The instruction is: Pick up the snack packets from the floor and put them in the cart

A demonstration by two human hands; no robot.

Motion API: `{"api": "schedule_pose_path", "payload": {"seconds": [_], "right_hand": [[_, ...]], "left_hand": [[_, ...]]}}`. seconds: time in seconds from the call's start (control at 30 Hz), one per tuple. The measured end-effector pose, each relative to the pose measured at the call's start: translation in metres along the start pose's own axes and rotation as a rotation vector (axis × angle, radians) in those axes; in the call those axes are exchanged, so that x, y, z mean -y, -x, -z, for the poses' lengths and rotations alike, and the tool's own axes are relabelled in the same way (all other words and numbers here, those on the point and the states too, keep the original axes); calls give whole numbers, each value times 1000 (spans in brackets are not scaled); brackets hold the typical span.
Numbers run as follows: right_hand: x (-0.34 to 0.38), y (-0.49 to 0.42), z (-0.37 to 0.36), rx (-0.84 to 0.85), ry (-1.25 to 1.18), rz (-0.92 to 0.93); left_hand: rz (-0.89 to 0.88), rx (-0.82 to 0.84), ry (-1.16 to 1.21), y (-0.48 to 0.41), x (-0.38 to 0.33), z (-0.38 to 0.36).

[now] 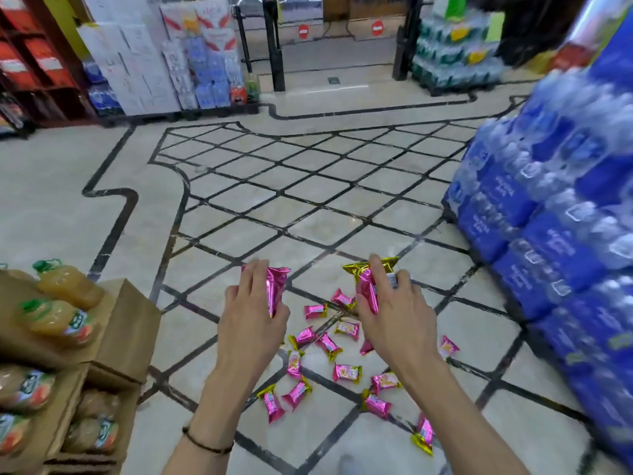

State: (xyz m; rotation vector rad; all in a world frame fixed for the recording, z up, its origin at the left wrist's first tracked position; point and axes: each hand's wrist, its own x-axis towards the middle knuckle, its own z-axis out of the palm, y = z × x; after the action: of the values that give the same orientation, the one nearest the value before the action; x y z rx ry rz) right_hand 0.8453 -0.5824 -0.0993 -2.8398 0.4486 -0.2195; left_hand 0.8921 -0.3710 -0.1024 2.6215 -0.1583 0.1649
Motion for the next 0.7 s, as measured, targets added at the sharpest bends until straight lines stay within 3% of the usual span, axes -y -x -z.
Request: {"api": "schedule_pose_path", "payload": {"seconds": [0.37,0.7], "right_hand": [[-17,92,23,-102,61,-432],[-69,204,54,-248,128,-788]], "left_hand": [[-385,207,69,12,-24,-6],[-755,379,142,69,-105,-38]]}}
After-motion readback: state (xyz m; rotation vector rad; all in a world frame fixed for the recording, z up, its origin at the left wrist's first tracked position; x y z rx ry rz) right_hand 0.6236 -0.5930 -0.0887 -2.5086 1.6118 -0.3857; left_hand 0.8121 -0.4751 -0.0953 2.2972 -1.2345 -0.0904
